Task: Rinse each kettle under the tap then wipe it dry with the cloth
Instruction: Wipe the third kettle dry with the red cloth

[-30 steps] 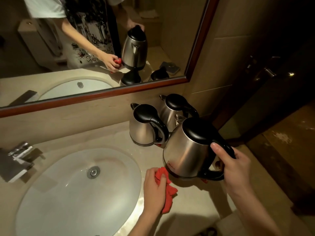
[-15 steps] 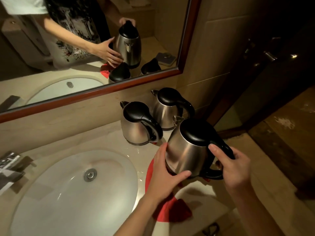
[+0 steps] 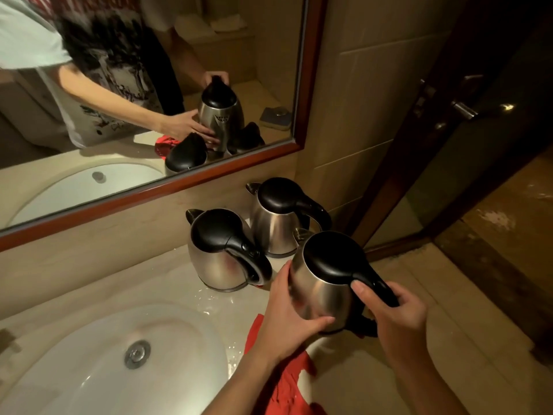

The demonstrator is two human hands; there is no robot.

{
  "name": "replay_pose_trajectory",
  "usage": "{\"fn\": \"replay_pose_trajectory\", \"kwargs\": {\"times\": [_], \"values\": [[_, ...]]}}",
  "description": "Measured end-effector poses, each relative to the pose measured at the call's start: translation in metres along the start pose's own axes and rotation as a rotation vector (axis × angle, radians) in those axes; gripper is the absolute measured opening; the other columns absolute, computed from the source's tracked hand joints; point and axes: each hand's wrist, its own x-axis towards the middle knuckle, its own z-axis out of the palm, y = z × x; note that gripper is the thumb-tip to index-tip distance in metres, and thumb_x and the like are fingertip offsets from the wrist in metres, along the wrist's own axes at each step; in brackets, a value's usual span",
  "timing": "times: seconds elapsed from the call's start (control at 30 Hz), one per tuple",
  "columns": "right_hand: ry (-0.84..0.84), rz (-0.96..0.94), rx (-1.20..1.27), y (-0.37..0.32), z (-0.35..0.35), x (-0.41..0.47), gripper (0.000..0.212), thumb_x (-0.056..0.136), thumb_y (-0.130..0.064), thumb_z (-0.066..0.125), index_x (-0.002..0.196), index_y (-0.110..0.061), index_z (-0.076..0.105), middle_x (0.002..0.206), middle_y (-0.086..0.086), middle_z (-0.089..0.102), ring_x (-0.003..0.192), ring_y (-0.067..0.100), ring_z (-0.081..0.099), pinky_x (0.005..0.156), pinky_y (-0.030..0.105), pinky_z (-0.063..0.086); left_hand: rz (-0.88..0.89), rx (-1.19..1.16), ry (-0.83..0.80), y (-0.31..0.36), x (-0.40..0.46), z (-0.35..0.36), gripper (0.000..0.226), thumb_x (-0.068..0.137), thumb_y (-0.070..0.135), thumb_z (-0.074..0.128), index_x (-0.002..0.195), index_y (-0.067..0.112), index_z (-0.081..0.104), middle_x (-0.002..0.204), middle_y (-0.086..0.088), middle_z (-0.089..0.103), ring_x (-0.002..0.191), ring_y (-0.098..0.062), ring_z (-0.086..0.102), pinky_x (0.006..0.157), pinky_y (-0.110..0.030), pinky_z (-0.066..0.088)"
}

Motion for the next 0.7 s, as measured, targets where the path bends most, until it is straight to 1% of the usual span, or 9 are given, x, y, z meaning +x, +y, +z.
{"fn": "replay_pose_trajectory", "kwargs": {"times": [0.1, 0.2, 0.27, 0.37, 0.43, 0.47, 0.53, 0.6, 0.7], "values": [[0.008, 0.001, 0.005, 0.014, 0.009, 0.01, 0.055, 0.066, -0.031, 0.098, 0.054, -0.006, 0.05, 0.047, -0.004, 0.041, 0.047, 0.011, 0.036, 0.045, 0.022, 0.032, 0.011, 0.019, -0.016, -0.009, 0.013, -0.001, 0.106, 0.058, 0.037, 0.091, 0.136, 0.058, 0.023, 0.14, 0.034, 0.037, 0.133, 0.007, 0.036, 0.106, -0.015, 0.035], [0.01, -0.026, -0.037, 0.028, 0.015, 0.019, 0.054, 0.067, -0.019, 0.098, 0.054, -0.003, 0.048, 0.046, -0.002, 0.041, 0.046, 0.012, 0.035, 0.046, 0.024, 0.032, 0.011, 0.022, -0.007, -0.016, 0.022, -0.002, 0.104, 0.057, 0.029, 0.092, 0.134, 0.056, 0.026, 0.135, 0.041, 0.039, 0.129, 0.013, 0.038, 0.097, -0.005, 0.034], [0.002, -0.031, -0.065, 0.033, 0.016, 0.024, 0.055, 0.066, -0.027, 0.095, 0.057, 0.001, 0.05, 0.047, 0.001, 0.044, 0.047, 0.012, 0.037, 0.048, 0.026, 0.034, 0.005, 0.028, -0.008, -0.019, 0.026, -0.002, 0.105, 0.056, 0.028, 0.092, 0.135, 0.054, 0.027, 0.135, 0.036, 0.042, 0.128, 0.011, 0.04, 0.097, -0.007, 0.036], [0.008, -0.016, -0.083, 0.039, 0.017, 0.028, 0.056, 0.059, -0.048, 0.089, 0.056, -0.005, 0.054, 0.047, 0.0, 0.05, 0.047, 0.011, 0.043, 0.048, 0.025, 0.038, -0.005, 0.012, -0.025, -0.023, 0.031, -0.002, 0.106, 0.057, 0.022, 0.092, 0.142, 0.041, 0.032, 0.138, 0.025, 0.046, 0.13, 0.003, 0.043, 0.101, -0.018, 0.042], [0.016, -0.017, -0.085, 0.038, 0.018, 0.028, 0.055, 0.057, -0.056, 0.082, 0.058, -0.006, 0.058, 0.051, 0.006, 0.056, 0.05, 0.013, 0.049, 0.05, 0.028, 0.042, -0.002, 0.007, -0.025, -0.024, 0.033, -0.001, 0.107, 0.058, 0.019, 0.092, 0.144, 0.036, 0.031, 0.14, 0.021, 0.046, 0.131, 0.0, 0.043, 0.102, -0.019, 0.042], [0.009, -0.019, -0.083, 0.037, 0.019, 0.028, 0.051, 0.058, -0.053, 0.084, 0.058, -0.008, 0.061, 0.053, 0.008, 0.058, 0.05, 0.013, 0.051, 0.05, 0.029, 0.043, -0.001, 0.006, -0.02, -0.024, 0.033, 0.0, 0.107, 0.058, 0.018, 0.092, 0.144, 0.035, 0.031, 0.14, 0.021, 0.046, 0.132, 0.0, 0.043, 0.101, -0.016, 0.041], [-0.02, -0.029, -0.071, 0.038, 0.017, 0.027, 0.036, 0.068, -0.032, 0.094, 0.055, -0.018, 0.064, 0.051, 0.002, 0.059, 0.049, 0.007, 0.051, 0.049, 0.021, 0.043, 0.005, 0.008, -0.011, -0.023, 0.033, 0.002, 0.108, 0.058, 0.016, 0.092, 0.145, 0.035, 0.03, 0.141, 0.021, 0.045, 0.133, 0.001, 0.042, 0.099, -0.01, 0.038], [-0.05, -0.021, -0.071, 0.04, 0.014, 0.025, 0.042, 0.075, -0.014, 0.093, 0.051, -0.024, 0.061, 0.048, -0.006, 0.055, 0.047, 0.003, 0.049, 0.048, 0.014, 0.041, 0.01, 0.015, -0.006, -0.022, 0.032, 0.003, 0.109, 0.058, 0.017, 0.093, 0.145, 0.036, 0.03, 0.141, 0.022, 0.044, 0.133, 0.002, 0.041, 0.1, -0.009, 0.036], [-0.06, -0.017, -0.063, 0.04, 0.014, 0.019, 0.035, 0.064, -0.036, 0.091, 0.053, -0.022, 0.061, 0.05, -0.005, 0.058, 0.049, 0.002, 0.052, 0.048, 0.014, 0.044, 0.025, 0.042, -0.02, -0.022, 0.03, 0.003, 0.111, 0.059, 0.025, 0.095, 0.147, 0.035, 0.028, 0.144, 0.023, 0.042, 0.136, 0.0, 0.04, 0.106, -0.016, 0.036]]}}
